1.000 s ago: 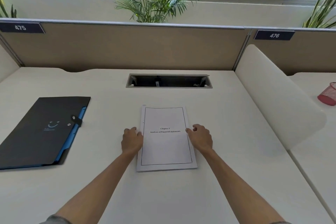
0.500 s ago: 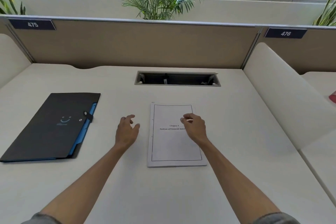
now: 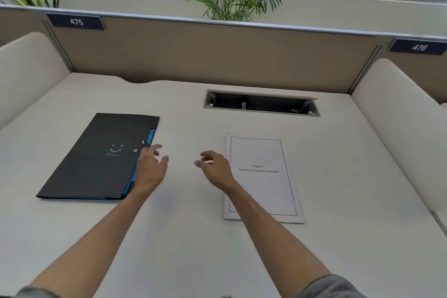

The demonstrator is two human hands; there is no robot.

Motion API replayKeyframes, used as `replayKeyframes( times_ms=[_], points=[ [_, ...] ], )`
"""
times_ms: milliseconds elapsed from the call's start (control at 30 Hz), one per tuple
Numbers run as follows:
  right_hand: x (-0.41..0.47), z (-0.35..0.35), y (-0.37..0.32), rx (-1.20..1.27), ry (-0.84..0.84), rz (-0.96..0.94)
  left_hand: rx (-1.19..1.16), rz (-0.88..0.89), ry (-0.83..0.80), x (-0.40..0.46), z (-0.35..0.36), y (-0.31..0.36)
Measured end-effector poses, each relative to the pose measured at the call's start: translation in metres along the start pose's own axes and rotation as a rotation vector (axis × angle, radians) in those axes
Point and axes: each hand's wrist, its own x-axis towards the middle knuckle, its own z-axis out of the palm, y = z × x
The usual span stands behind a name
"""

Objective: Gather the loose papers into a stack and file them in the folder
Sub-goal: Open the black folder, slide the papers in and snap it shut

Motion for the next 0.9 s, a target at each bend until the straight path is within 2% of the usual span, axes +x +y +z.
replayKeyframes(
  times_ms=[333, 700, 800, 900],
  points=[
    [0.01, 0.076, -0.043, -0.027, -0.116, -0.004, 0.087, -0.012, 0.117, 0.04, -0.072, -0.05],
    [0.018, 0.134, -0.063, -0.004, -0.193, 0.033, 0.305, -0.219, 0.179, 0.061, -0.129, -0.112],
    [0.02, 0.144, -0.062, 0.02, -0.21, 0.069, 0.473, -0.334, 0.16, 0.068, -0.142, -0.122],
    [0.022, 0.153, -0.062, 0.073, -0.218, 0.109, 0.538, -0.448, 0.118, 0.071, -0.147, -0.132]
  ],
)
